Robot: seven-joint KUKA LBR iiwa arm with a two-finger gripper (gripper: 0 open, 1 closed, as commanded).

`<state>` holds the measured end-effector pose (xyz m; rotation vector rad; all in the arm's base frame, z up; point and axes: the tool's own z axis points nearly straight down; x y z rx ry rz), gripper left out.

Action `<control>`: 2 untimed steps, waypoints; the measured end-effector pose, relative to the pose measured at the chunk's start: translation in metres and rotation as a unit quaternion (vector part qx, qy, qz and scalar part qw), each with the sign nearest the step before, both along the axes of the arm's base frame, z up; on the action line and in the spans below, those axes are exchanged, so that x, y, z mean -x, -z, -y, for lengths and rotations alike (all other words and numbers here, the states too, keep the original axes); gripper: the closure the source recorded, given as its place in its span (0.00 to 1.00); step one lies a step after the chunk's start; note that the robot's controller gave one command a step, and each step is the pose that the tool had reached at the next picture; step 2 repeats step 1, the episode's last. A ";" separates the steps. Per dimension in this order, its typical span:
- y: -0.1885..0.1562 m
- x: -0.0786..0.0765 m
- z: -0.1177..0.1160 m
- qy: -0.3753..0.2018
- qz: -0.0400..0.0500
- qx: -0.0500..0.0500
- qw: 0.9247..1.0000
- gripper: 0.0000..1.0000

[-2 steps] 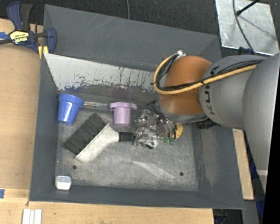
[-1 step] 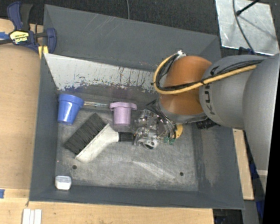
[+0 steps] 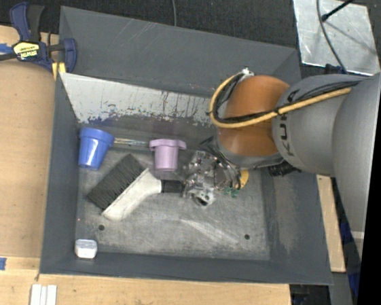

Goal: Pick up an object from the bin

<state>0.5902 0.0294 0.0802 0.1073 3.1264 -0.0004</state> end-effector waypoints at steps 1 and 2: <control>-0.017 0.004 0.000 0.000 -0.008 0.000 1.000 1.00; -0.017 0.004 0.000 0.000 -0.008 0.000 1.000 1.00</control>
Offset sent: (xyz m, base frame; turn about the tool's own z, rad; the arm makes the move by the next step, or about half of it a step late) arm 0.0000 0.0001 0.0557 0.0000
